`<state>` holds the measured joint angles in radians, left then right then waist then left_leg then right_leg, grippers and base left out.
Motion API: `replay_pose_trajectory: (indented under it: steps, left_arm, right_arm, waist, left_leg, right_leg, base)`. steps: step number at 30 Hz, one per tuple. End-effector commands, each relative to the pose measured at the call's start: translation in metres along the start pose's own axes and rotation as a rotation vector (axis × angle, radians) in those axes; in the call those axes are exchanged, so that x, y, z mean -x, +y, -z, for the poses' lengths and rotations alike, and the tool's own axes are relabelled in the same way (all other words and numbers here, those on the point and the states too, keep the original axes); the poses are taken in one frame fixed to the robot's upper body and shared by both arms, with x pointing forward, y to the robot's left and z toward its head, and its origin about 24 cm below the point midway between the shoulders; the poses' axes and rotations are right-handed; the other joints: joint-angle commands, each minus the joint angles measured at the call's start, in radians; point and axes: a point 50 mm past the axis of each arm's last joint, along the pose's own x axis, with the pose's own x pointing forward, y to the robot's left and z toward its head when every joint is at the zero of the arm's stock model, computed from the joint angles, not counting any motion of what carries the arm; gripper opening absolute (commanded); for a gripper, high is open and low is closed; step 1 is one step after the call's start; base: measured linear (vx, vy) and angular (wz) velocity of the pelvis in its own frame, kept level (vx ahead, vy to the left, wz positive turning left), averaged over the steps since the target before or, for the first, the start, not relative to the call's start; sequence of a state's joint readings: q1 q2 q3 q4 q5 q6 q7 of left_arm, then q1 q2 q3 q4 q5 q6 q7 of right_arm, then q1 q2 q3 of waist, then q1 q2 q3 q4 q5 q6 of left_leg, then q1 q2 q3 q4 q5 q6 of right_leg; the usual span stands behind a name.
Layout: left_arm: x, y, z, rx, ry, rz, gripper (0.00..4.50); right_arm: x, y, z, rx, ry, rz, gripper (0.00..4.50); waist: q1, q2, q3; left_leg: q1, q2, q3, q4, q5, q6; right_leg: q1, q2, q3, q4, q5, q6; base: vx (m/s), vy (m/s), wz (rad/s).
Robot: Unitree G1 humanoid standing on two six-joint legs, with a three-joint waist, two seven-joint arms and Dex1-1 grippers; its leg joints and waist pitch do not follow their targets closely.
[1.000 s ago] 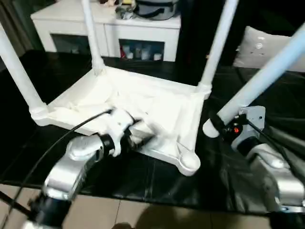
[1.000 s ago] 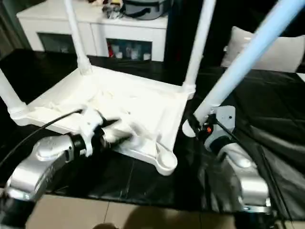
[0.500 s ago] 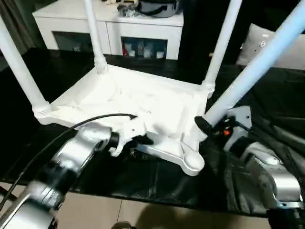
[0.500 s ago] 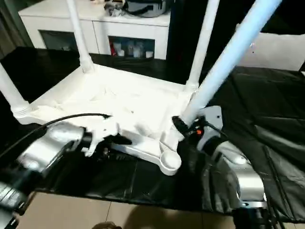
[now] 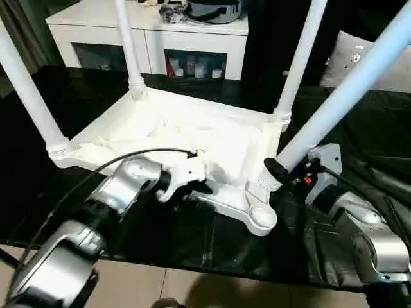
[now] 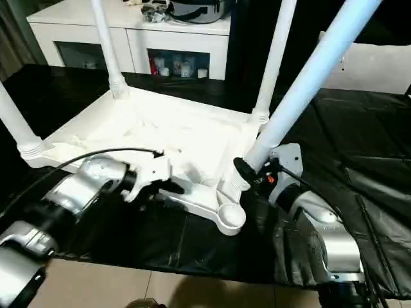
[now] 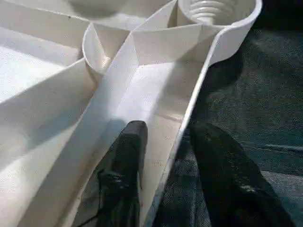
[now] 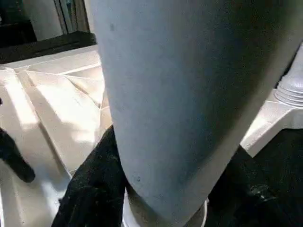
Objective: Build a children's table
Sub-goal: Insert table leg to table base
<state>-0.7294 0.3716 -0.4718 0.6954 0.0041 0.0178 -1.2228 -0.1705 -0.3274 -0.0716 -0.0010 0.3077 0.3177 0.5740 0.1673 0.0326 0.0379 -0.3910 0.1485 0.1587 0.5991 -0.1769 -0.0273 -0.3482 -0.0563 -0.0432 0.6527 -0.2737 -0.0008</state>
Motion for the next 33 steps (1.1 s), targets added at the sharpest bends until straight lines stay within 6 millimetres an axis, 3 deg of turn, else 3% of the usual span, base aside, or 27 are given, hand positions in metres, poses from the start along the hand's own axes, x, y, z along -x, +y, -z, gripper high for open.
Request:
replay_pose_trajectory:
  steps: [1, 3, 7, 8, 10, 20, 26, 29, 33]
  left_arm:
    - [0.002, 0.005, -0.002, -0.026, 0.033, 0.002, 1.48]
    - [0.001, 0.005, 0.001, -0.025, 0.056, 0.006, 1.49]
    - [0.003, 0.006, 0.013, 0.026, 0.135, 0.017, 1.04]
    - [0.005, 0.004, 0.018, 0.078, 0.157, 0.028, 1.05]
    - [0.006, 0.004, 0.02, 0.109, 0.152, 0.028, 0.8]
    - [0.002, 0.0, 0.028, 0.359, 0.092, -0.134, 0.41]
    - [-0.003, -0.014, 0.022, 0.272, 0.05, -0.128, 0.15]
    - [-0.004, -0.026, 0.017, 0.046, 0.016, -0.094, 0.03]
    - [-0.001, -0.026, 0.017, 0.039, 0.027, -0.111, 0.0]
  right_arm:
    - [0.003, 0.0, -0.002, 0.019, -0.002, 0.002, 1.88]
    - [0.003, 0.0, -0.002, 0.02, -0.001, 0.001, 1.88]
    - [0.001, 0.0, -0.003, 0.023, -0.011, -0.005, 1.88]
    - [-0.001, 0.001, -0.005, 0.018, -0.025, -0.004, 1.88]
    - [-0.002, 0.0, -0.006, 0.013, -0.035, -0.001, 1.88]
    - [-0.007, -0.003, -0.012, -0.019, -0.088, 0.047, 1.88]
    - [-0.009, -0.001, -0.012, -0.018, -0.085, 0.04, 1.88]
    - [-0.01, 0.002, -0.01, -0.023, -0.071, 0.013, 1.88]
    - [-0.011, 0.005, -0.009, -0.027, -0.06, -0.012, 1.88]
  waist:
    - [0.0, 0.003, -0.06]
    - [-0.001, 0.003, -0.059]
    - [-0.001, 0.001, -0.057]
    - [-0.001, -0.004, -0.057]
    - [-0.003, -0.002, -0.058]
    - [-0.029, -0.008, -0.053]
    - [-0.038, -0.01, -0.05]
    - [-0.04, -0.006, -0.05]
    - [-0.036, -0.005, -0.047]
  left_leg:
    - [0.026, 0.088, -0.036, -0.069, -0.151, 0.021]
    - [0.026, 0.088, -0.036, -0.071, -0.162, 0.021]
    - [0.028, 0.091, -0.036, -0.074, -0.176, 0.018]
    - [0.029, 0.092, -0.036, -0.075, -0.17, 0.021]
    - [0.025, 0.09, -0.035, -0.073, -0.146, 0.027]
    - [0.02, 0.088, -0.032, -0.075, -0.137, 0.058]
    - [0.018, 0.088, -0.03, -0.075, -0.124, 0.079]
    - [0.019, 0.091, -0.031, -0.079, -0.141, 0.071]
    - [0.026, 0.091, -0.027, -0.083, -0.17, 0.053]
  right_leg:
    - [0.026, -0.116, 0.048, -0.076, 0.139, -0.219]
    - [0.027, -0.117, 0.049, -0.078, 0.122, -0.22]
    - [0.025, -0.119, 0.049, -0.08, 0.09, -0.225]
    - [0.025, -0.12, 0.05, -0.081, 0.09, -0.227]
    - [0.026, -0.119, 0.048, -0.075, 0.119, -0.234]
    - [0.028, -0.121, 0.047, -0.083, 0.071, -0.257]
    - [0.029, -0.119, 0.048, -0.088, 0.066, -0.248]
    - [0.025, -0.114, 0.049, -0.091, 0.047, -0.226]
    - [0.019, -0.113, 0.051, -0.094, 0.008, -0.221]
  base:
    - [0.0, 0.0, 0.0]
    - [0.0, 0.0, 0.0]
    - [0.0, 0.0, 0.0]
    - [0.0, 0.0, 0.0]
    - [0.0, 0.0, 0.0]
    - [0.0, 0.0, 0.0]
    - [0.0, 0.0, 0.0]
    - [0.0, 0.0, 0.0]
    - [0.0, 0.0, 0.0]
